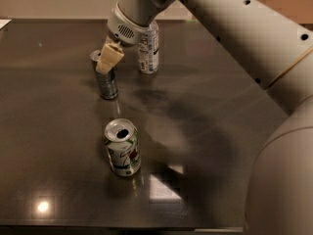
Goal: Pick redbull can
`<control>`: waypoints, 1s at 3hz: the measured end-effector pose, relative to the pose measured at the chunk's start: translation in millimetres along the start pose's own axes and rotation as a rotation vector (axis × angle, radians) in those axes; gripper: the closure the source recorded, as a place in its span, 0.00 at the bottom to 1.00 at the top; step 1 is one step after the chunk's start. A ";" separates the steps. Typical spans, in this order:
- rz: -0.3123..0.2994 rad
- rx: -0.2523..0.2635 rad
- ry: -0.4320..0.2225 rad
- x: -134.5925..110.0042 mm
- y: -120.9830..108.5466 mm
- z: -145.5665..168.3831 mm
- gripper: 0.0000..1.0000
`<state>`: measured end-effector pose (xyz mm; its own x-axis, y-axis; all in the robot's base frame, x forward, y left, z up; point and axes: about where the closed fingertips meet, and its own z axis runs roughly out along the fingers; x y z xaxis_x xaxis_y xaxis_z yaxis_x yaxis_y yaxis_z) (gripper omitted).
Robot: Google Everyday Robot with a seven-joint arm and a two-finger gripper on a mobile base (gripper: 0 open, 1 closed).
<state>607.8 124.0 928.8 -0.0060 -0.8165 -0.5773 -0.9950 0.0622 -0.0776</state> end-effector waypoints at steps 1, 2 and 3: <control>-0.022 -0.002 -0.015 -5.8 6.1 -12.5 0.88; -0.045 -0.009 -0.014 -10.4 14.8 -33.0 1.00; -0.048 -0.012 -0.001 -11.2 23.5 -61.4 1.00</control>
Offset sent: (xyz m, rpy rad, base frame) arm -0.0316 -0.0235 0.0571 0.0032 -0.0277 0.0670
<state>578.4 99.3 983.4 0.0418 -0.8178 -0.5740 -0.9953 0.0159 -0.0951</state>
